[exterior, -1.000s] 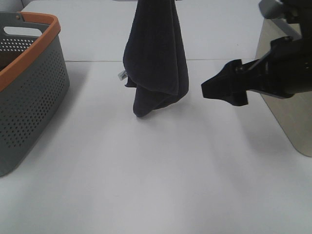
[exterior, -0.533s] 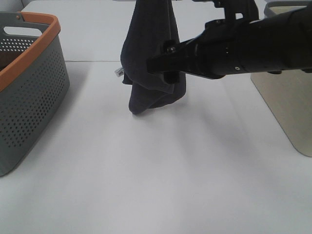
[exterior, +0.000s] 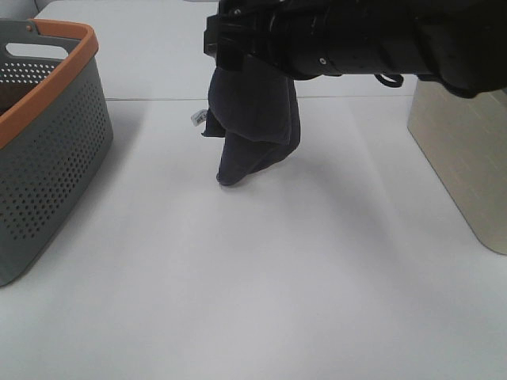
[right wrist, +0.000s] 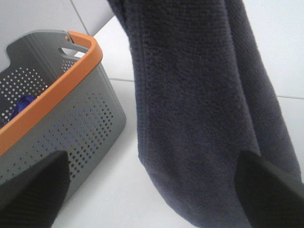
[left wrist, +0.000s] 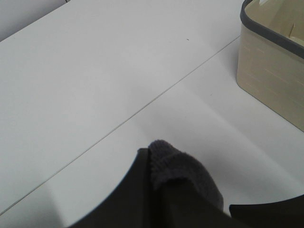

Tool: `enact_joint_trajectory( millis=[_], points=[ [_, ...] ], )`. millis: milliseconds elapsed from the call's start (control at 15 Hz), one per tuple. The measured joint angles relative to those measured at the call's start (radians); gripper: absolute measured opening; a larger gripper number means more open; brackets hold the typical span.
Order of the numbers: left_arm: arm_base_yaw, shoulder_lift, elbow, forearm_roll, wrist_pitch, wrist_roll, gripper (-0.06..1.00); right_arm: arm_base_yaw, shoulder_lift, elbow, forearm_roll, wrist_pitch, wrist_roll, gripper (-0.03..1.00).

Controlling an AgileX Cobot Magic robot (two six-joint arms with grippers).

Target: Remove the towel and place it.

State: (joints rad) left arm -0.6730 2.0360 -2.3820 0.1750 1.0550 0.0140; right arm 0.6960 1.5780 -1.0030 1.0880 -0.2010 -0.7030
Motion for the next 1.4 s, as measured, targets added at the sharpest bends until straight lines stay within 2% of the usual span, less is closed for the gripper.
enact_joint_trajectory(
  millis=[267,467,800,1000,1200,1267,1400],
  points=[
    [0.0,0.012,0.0,0.02,-0.005,-0.003,0.0,0.0,0.07,-0.084,0.0,-0.013,0.07,0.82],
    [0.0,0.013,0.0,0.034,-0.011,-0.003,0.0,0.0,0.157,-0.125,0.0,-0.079,0.117,0.81],
    [0.0,0.013,0.0,0.063,-0.023,-0.003,0.0,0.0,0.205,-0.127,0.0,-0.14,0.133,0.75],
    [0.0,0.013,0.0,0.089,-0.028,-0.003,0.0,0.0,0.205,-0.108,0.003,-0.164,0.099,0.69],
    [0.0,0.013,0.0,0.089,-0.029,-0.003,0.0,0.0,0.206,-0.068,0.044,-0.178,0.007,0.56],
    [0.0,0.013,0.0,0.09,-0.029,-0.003,0.0,0.0,0.206,-0.058,0.107,-0.18,-0.078,0.53],
    [0.0,0.013,0.0,0.097,-0.029,-0.003,0.0,0.0,0.206,-0.047,0.178,-0.181,-0.162,0.52]
  ],
)
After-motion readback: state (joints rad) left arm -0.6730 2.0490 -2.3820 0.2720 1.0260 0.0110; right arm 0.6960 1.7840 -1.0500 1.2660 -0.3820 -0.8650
